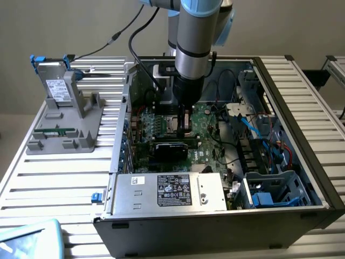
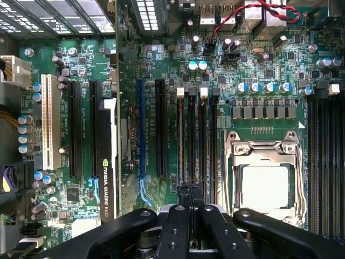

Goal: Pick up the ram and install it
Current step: 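Press down the ram until it locks into place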

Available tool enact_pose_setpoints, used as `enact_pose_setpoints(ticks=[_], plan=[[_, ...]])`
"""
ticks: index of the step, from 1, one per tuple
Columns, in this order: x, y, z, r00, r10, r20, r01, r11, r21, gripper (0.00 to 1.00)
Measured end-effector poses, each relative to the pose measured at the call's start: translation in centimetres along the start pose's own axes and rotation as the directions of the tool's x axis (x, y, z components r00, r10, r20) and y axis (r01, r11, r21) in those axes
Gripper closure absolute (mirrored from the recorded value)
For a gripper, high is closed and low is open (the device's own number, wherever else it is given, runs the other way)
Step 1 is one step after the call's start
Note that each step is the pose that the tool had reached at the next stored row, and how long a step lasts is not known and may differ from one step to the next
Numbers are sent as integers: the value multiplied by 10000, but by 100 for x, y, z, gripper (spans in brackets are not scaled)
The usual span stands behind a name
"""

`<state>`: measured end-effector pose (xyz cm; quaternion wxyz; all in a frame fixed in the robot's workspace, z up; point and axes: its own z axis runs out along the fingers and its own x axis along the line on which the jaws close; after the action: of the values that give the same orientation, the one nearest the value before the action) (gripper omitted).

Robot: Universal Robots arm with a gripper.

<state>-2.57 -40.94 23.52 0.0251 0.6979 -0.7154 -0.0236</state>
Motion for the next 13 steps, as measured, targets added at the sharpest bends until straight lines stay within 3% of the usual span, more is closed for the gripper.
enact_pose_setpoints(ticks=[13], plan=[[6,-11,-1,10000,-3,0,3,10000,3,89]])
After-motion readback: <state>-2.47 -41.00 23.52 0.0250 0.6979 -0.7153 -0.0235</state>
